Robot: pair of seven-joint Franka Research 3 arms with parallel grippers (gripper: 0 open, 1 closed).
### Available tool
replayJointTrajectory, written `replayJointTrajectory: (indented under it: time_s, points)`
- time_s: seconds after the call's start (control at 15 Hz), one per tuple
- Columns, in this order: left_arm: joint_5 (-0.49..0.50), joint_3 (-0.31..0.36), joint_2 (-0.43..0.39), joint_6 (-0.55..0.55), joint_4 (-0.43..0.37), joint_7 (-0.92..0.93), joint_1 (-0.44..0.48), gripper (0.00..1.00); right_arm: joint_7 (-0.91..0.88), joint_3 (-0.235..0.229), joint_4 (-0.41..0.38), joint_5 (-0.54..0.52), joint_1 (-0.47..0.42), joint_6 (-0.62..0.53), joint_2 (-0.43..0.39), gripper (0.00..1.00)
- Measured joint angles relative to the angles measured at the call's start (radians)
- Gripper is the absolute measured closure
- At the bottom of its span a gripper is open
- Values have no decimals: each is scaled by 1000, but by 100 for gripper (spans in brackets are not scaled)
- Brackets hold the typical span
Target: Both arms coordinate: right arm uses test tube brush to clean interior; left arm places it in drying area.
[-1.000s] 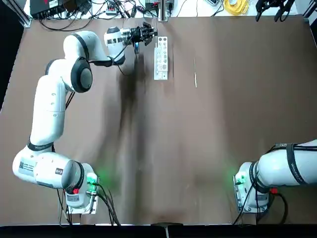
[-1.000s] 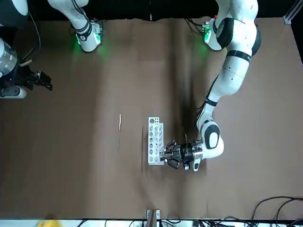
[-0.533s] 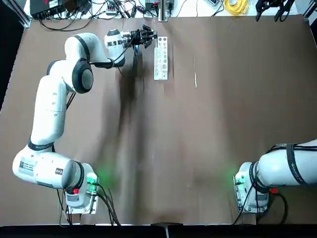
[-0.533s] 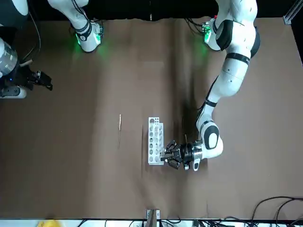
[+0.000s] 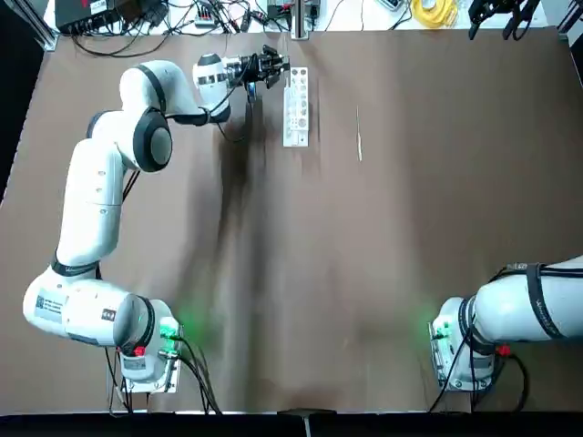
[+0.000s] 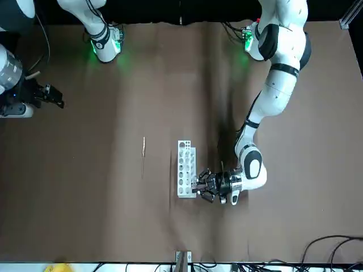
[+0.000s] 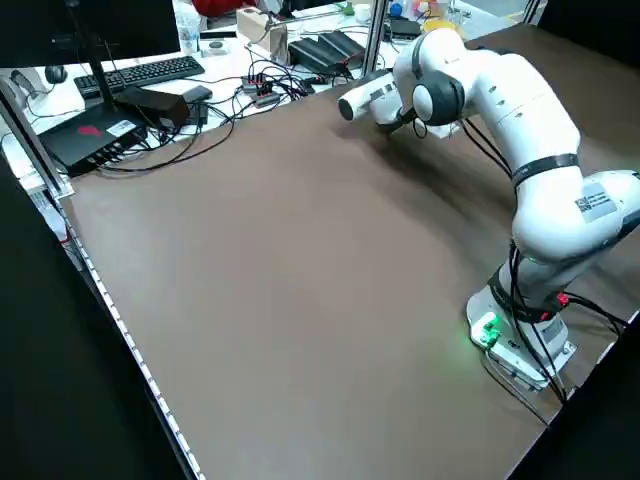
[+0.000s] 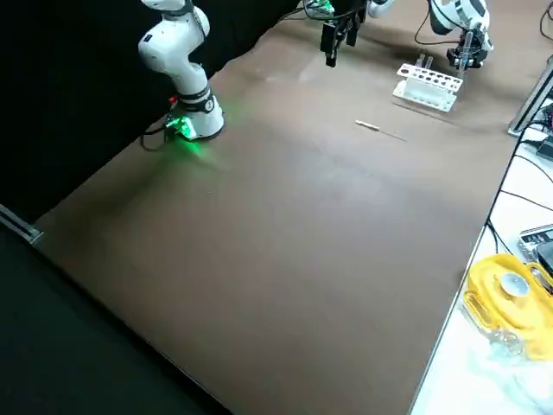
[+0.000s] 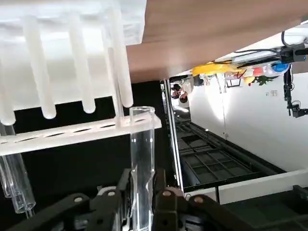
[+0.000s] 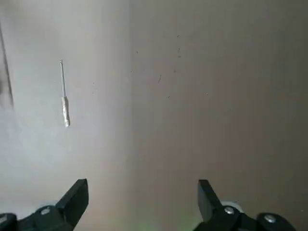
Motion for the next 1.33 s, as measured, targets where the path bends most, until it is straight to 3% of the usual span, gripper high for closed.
replayJointTrajectory:
  time_s: [1.33]
  points:
    - [-1,1,30,1,12,43,-2,77,0,0,0,0,20,1,9,0]
